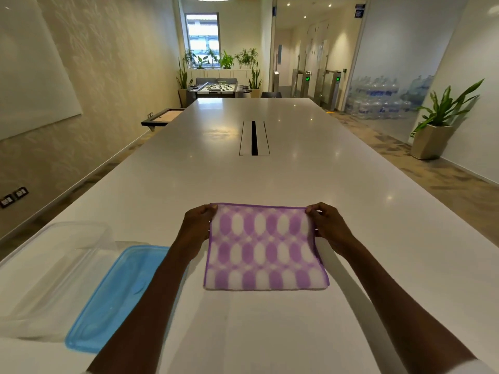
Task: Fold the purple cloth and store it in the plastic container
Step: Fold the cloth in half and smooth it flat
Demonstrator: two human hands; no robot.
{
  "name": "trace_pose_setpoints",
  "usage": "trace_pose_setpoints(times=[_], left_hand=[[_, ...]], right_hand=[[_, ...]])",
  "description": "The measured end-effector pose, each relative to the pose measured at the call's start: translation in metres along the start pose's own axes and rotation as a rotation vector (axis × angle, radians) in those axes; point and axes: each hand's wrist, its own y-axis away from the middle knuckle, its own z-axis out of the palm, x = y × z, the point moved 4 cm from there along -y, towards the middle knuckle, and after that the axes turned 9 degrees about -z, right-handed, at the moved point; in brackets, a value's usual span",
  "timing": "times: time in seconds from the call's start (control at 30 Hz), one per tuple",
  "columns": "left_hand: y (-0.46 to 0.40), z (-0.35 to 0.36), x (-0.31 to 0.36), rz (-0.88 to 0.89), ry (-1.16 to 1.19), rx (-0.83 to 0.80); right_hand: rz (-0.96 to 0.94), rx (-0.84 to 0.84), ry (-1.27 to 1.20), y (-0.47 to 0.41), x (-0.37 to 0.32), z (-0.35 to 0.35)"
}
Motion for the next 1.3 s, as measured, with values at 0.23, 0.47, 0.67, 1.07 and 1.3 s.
trace_pose_setpoints(times=[0.23, 0.47, 0.67, 1.07, 1.3], left_hand=[[-0.032, 0.009, -0.033, 0.011, -0.271, 0.255], [-0.039, 0.014, -0.037, 0.048, -0.471, 0.369], [-0.036, 0.014, -0.038, 0.051, -0.490, 0.455], [-0.011, 0.016, -0.035, 0.320, -0.623, 0.519], [0.010, 0.033, -0.036, 0.539, -0.772, 0.353]], right_hand=[[-0.034, 0.118, 0.422, -0.019, 0.026, 0.010], [0.030, 0.158, 0.516, -0.024, 0.032, 0.014], [0.076, 0.212, 0.505, -0.021, 0.031, 0.016], [0.089, 0.185, 0.604, -0.019, 0.024, 0.022], [0.101, 0.103, 0.474, -0.003, 0.013, 0.018]])
